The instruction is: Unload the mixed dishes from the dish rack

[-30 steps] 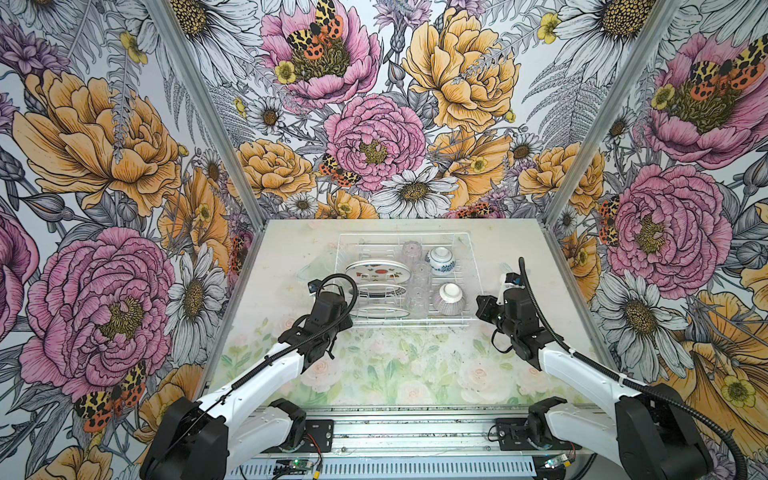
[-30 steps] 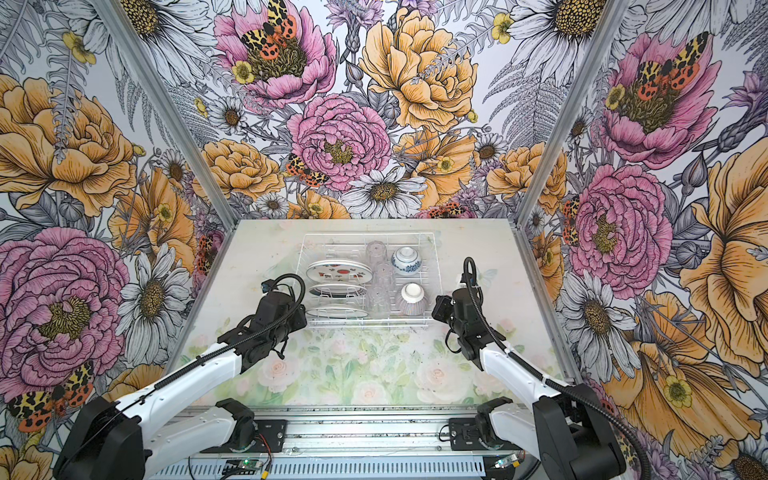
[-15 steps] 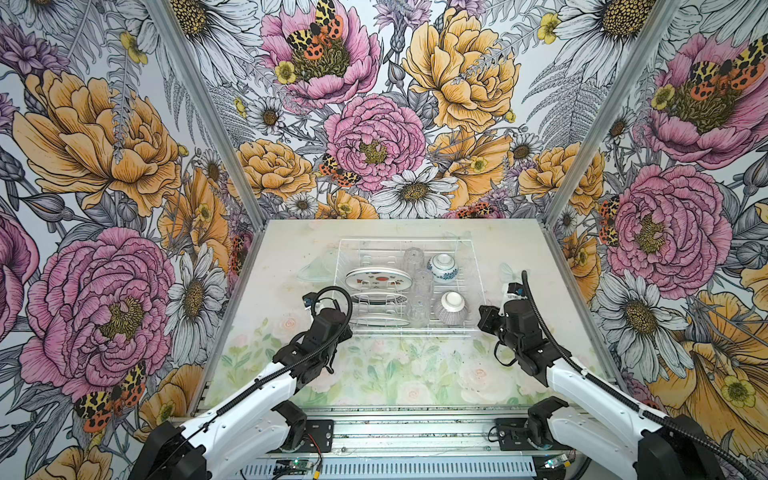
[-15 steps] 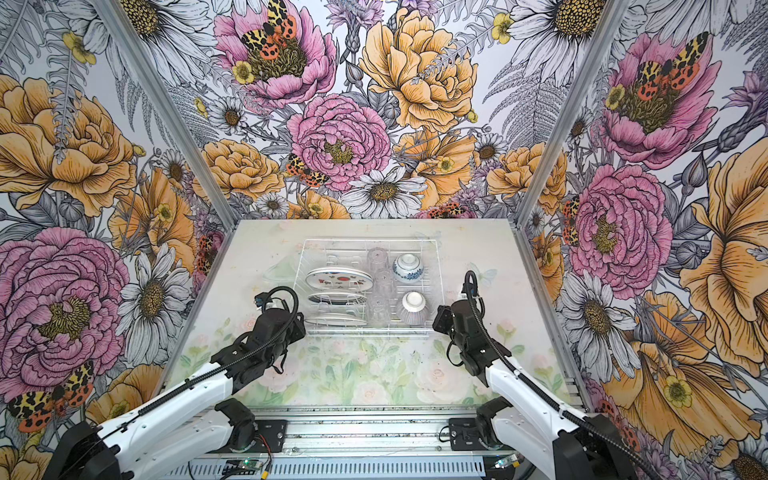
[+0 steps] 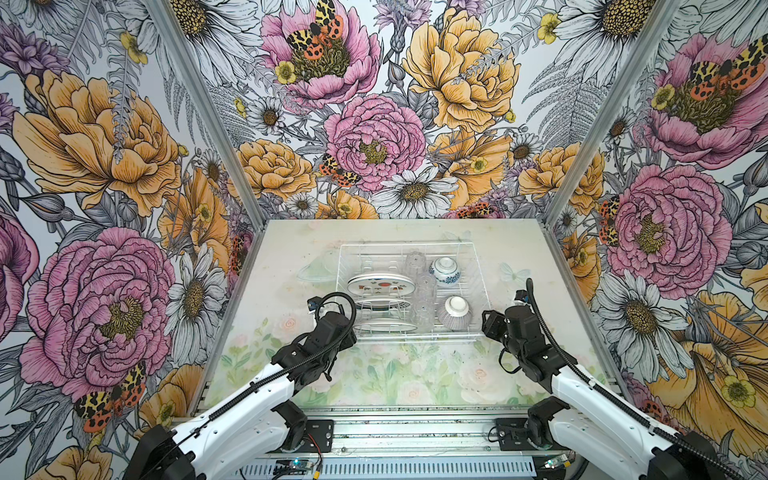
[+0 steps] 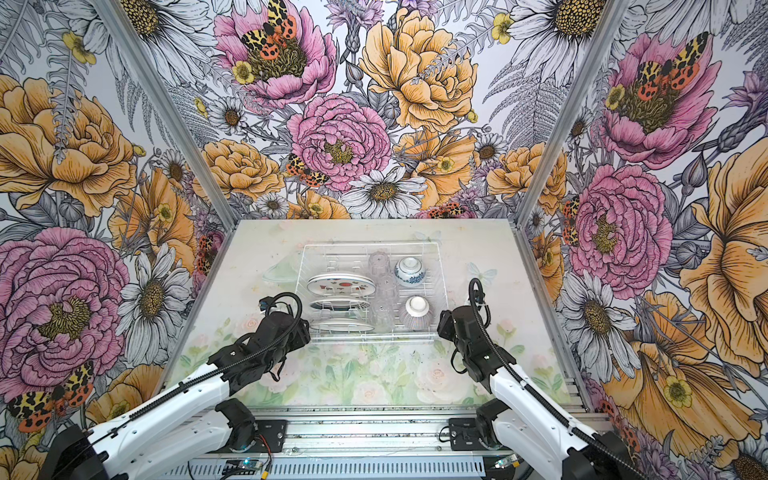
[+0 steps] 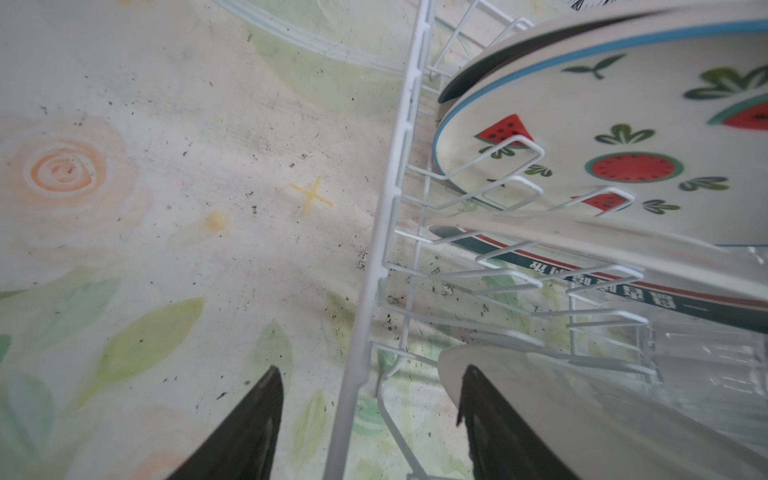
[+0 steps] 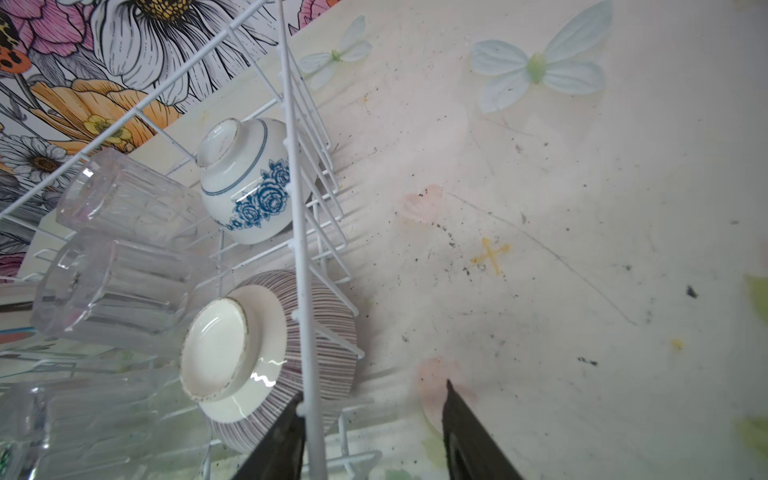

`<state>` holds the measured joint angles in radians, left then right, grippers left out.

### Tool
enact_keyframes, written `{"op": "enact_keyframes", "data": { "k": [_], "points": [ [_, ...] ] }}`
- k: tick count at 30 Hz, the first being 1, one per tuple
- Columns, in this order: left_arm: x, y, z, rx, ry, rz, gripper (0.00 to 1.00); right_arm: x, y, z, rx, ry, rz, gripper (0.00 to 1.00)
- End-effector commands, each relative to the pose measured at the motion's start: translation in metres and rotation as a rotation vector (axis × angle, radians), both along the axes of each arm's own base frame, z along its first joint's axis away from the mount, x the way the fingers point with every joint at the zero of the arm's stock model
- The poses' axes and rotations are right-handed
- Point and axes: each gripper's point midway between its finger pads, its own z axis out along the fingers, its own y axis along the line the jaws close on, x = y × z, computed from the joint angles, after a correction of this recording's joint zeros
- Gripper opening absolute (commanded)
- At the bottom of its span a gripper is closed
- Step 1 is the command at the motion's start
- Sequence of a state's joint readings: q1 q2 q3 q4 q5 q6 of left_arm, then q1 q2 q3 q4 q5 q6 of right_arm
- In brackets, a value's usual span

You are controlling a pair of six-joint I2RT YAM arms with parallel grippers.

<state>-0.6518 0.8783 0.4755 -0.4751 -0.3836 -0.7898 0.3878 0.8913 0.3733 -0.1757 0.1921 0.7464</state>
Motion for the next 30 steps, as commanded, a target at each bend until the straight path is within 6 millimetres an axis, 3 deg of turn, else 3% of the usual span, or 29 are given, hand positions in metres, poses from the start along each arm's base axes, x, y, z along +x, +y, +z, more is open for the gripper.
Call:
{"op": "enact_keyframes", "data": {
  "k": [1, 5, 11, 26, 30],
  "points": [
    [-0.01, -0.006, -0.005, 0.054, 0.071, -0.104, 0.86, -0.004, -0.002, -0.008, -0.083, 0.072, 0.035, 0.58],
    [-0.005, -0.012, 0.009, 0.066, 0.043, -0.157, 0.96, 0.006, 0.011, 0.006, -0.079, 0.059, 0.096, 0.59],
    [-0.001, -0.017, 0.025, 0.056, 0.016, -0.187, 0.99, 0.022, 0.034, 0.031, -0.076, 0.022, 0.222, 0.61],
    [-0.002, -0.017, 0.014, 0.094, 0.045, -0.214, 0.98, 0.028, 0.099, 0.08, -0.025, -0.073, 0.542, 0.61],
    [-0.004, -0.018, 0.017, 0.101, 0.027, -0.244, 0.98, 0.029, 0.099, 0.087, -0.046, -0.1, 0.561, 0.61]
  ]
}}
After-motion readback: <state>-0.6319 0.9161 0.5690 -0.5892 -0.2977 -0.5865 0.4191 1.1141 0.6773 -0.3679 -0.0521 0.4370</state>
